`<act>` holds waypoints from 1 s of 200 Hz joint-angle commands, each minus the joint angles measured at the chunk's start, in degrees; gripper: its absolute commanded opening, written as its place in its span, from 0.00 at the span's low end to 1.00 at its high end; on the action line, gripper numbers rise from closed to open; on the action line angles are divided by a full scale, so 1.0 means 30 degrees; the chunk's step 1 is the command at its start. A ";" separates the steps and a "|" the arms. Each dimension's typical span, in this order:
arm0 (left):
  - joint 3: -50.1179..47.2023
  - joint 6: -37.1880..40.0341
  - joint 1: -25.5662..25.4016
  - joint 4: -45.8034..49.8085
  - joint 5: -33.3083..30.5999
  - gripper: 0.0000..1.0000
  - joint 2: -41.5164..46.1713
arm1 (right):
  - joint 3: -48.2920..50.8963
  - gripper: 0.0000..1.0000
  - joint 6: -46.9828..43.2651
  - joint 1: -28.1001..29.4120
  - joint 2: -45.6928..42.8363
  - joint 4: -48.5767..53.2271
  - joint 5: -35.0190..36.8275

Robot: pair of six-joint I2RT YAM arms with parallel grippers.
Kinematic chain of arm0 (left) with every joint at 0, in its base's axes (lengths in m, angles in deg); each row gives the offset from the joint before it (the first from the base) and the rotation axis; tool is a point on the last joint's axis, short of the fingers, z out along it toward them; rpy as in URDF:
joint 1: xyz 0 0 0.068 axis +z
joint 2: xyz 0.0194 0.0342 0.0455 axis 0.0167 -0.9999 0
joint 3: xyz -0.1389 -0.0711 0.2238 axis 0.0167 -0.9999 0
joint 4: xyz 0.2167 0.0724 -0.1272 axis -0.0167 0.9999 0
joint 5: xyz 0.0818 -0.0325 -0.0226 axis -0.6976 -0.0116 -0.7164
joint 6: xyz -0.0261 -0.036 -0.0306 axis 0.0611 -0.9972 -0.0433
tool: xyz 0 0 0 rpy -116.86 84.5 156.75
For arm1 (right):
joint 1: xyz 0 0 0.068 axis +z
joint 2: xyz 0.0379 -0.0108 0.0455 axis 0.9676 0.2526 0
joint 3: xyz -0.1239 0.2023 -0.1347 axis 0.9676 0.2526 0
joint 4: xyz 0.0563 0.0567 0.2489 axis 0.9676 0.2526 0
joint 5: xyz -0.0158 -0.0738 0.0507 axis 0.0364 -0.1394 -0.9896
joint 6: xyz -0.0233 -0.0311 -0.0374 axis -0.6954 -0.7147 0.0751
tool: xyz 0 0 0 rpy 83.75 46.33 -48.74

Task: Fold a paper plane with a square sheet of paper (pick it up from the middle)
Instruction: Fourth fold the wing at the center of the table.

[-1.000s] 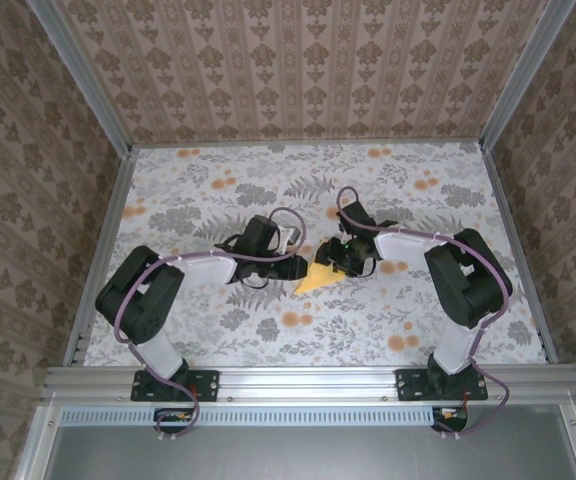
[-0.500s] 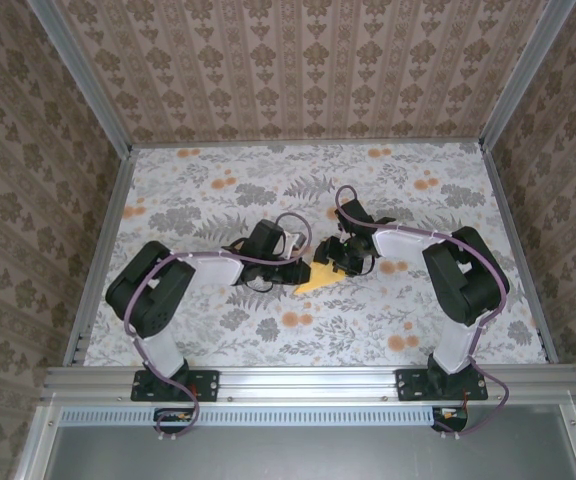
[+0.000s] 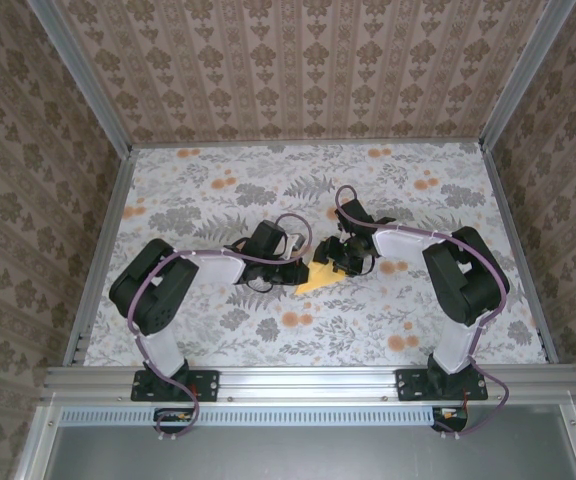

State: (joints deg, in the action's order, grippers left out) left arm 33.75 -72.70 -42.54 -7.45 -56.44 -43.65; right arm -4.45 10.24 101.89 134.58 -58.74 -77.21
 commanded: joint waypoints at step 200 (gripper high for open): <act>0.0507 0.0234 0.0096 0.0875 -0.0103 0.05 -0.0199 | -0.3269 0.51 -0.1101 0.0240 0.5334 0.7122 0.3773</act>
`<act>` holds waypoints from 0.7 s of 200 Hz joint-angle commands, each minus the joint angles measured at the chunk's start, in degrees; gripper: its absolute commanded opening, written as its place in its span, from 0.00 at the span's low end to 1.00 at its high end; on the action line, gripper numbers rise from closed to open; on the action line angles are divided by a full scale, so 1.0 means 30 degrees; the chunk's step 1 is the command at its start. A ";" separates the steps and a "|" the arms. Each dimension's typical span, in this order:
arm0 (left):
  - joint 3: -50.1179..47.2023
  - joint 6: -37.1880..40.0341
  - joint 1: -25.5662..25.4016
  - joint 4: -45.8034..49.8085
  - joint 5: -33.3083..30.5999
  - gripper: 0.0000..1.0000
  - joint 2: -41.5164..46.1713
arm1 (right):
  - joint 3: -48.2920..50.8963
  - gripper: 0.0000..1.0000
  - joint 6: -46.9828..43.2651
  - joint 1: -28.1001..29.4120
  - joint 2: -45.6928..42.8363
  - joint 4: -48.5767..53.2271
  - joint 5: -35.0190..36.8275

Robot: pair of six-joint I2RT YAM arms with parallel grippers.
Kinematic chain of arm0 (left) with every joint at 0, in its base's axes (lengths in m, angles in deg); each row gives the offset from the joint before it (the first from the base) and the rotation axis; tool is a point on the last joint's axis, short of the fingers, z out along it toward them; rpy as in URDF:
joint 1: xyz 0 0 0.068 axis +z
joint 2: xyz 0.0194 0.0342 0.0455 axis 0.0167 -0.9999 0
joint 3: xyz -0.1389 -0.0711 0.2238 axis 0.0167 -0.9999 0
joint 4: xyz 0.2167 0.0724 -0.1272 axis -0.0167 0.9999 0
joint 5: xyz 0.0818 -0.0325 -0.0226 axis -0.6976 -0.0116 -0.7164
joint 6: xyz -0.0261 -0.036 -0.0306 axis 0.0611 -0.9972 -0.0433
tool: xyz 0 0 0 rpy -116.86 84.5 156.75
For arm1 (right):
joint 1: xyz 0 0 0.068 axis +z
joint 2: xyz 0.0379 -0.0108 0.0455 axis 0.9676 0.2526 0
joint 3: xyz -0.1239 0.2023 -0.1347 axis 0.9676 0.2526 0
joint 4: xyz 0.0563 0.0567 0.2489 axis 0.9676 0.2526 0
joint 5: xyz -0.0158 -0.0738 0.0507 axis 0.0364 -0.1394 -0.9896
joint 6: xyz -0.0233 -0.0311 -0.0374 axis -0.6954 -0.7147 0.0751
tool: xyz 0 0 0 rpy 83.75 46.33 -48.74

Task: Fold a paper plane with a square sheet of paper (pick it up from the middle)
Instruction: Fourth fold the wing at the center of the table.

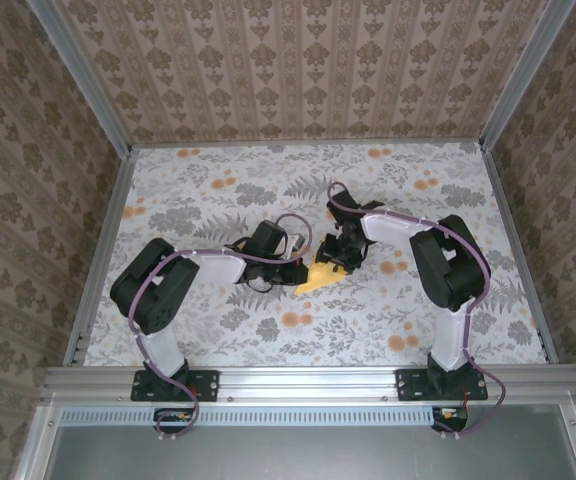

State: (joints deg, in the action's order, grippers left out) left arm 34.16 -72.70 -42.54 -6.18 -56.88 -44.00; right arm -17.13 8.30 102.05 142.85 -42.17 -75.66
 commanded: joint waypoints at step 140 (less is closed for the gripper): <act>0.0233 -0.0928 0.0415 -0.2292 0.1247 0.07 -0.0172 | 0.0163 0.58 0.0009 0.0512 0.3715 0.2020 0.3936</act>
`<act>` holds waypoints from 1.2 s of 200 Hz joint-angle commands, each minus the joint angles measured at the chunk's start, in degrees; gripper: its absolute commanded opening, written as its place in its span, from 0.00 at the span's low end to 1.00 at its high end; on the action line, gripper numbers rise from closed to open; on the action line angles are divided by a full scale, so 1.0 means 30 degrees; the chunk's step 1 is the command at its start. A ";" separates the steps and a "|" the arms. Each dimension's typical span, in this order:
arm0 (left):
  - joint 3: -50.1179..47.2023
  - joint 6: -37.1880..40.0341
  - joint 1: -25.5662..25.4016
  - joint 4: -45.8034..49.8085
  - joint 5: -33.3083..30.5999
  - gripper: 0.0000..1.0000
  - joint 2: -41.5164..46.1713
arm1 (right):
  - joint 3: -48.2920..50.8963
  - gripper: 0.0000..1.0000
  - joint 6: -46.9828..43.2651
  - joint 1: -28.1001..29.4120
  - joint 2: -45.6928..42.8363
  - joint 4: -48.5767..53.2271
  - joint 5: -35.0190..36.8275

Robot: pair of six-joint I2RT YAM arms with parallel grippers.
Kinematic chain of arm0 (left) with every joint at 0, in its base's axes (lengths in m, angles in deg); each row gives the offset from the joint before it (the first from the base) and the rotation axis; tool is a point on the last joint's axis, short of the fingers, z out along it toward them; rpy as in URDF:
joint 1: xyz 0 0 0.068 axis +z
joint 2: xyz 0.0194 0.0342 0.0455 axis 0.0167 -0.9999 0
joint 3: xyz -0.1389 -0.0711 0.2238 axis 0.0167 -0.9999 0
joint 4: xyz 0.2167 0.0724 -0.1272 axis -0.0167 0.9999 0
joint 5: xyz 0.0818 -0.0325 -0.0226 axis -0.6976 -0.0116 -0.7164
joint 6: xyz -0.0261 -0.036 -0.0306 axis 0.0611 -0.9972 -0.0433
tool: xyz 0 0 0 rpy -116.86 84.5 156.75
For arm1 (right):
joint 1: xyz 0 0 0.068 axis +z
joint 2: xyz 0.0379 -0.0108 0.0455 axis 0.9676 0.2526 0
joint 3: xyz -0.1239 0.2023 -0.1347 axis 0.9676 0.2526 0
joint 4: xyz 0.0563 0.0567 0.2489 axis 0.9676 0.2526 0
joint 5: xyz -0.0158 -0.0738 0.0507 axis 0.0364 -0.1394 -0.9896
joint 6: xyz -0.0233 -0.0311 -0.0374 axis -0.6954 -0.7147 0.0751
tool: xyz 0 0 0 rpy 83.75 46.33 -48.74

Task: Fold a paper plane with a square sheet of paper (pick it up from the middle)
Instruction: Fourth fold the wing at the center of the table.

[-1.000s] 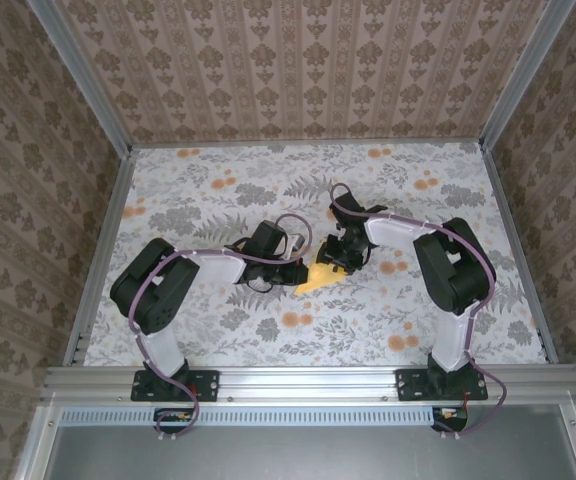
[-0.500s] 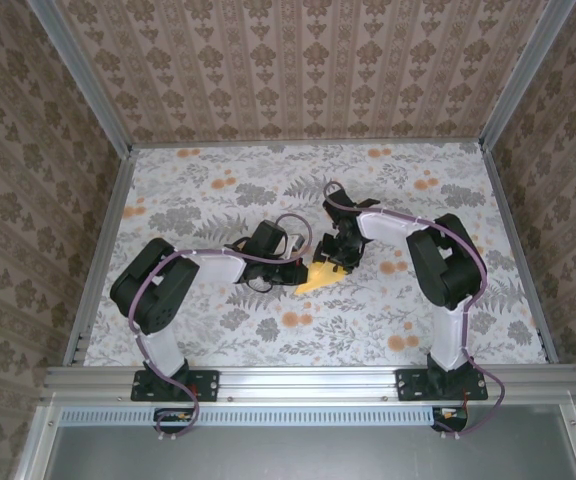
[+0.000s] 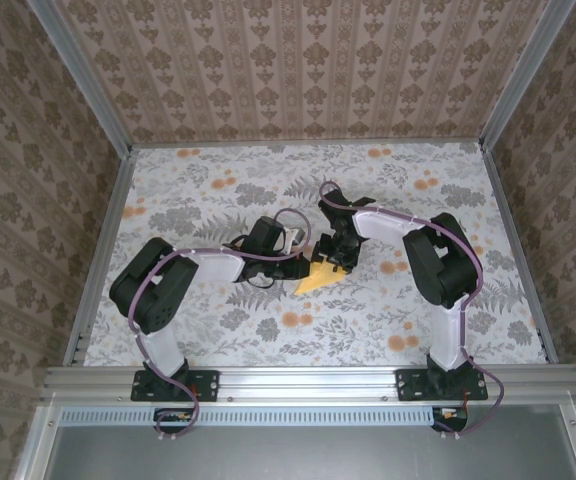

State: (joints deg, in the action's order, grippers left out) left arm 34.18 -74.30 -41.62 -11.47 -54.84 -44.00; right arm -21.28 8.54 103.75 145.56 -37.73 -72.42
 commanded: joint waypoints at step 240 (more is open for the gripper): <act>0.0744 0.0249 -0.0005 0.2685 -0.0766 0.00 -0.0969 | 0.1519 0.55 -0.0100 -0.0056 0.3399 0.0392 0.2586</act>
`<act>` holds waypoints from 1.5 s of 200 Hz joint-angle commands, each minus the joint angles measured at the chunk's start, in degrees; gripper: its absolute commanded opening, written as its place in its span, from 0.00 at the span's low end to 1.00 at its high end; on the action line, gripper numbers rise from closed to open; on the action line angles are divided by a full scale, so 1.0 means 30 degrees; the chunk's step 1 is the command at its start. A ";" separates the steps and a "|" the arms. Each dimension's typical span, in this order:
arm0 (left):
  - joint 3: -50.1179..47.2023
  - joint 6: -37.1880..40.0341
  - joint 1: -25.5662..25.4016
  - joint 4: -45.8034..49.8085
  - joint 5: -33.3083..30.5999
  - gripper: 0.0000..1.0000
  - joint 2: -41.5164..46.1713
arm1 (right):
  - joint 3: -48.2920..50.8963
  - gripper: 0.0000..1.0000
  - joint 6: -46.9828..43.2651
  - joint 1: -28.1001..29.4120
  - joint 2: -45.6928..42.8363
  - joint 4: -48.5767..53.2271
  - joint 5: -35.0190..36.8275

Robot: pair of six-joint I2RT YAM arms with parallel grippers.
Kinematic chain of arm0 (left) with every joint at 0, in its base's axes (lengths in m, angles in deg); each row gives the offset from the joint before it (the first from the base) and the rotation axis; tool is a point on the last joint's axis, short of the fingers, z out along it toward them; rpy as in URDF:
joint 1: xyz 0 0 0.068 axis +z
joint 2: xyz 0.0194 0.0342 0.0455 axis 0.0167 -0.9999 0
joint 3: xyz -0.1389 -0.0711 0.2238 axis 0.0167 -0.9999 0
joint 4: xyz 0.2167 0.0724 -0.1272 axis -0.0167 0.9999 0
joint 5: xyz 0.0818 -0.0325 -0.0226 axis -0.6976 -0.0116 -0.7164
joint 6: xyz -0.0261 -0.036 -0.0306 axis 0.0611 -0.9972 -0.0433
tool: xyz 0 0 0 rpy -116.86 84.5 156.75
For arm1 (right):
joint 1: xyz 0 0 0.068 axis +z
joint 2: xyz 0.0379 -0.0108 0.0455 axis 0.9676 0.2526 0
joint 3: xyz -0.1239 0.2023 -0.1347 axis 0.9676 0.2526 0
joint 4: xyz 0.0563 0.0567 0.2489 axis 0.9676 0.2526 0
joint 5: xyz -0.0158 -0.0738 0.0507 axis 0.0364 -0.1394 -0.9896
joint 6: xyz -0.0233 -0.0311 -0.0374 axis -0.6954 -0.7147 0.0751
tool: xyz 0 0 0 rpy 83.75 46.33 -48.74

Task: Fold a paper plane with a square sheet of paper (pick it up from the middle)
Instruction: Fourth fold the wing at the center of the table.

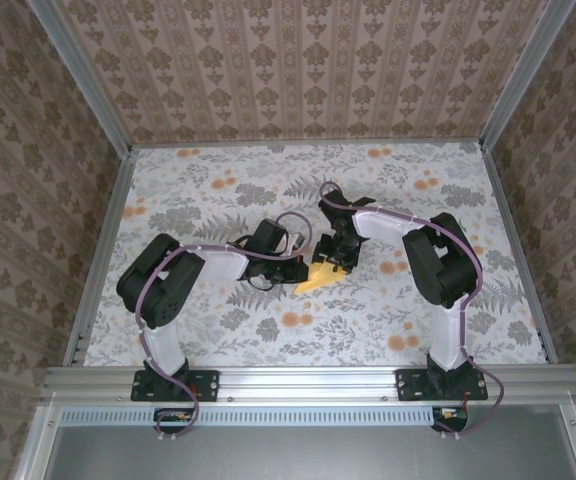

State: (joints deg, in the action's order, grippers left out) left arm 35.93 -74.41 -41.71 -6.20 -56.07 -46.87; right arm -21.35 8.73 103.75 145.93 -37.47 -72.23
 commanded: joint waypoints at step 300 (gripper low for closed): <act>0.0613 -0.0006 -0.0028 0.2674 -0.0697 0.00 -0.0613 | 0.0698 0.48 -0.2221 -0.0416 -0.0811 -0.0935 -0.0909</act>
State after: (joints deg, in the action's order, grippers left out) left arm 37.90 -74.43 -41.75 -1.96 -56.66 -47.22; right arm -18.68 3.73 102.26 141.54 -42.34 -76.12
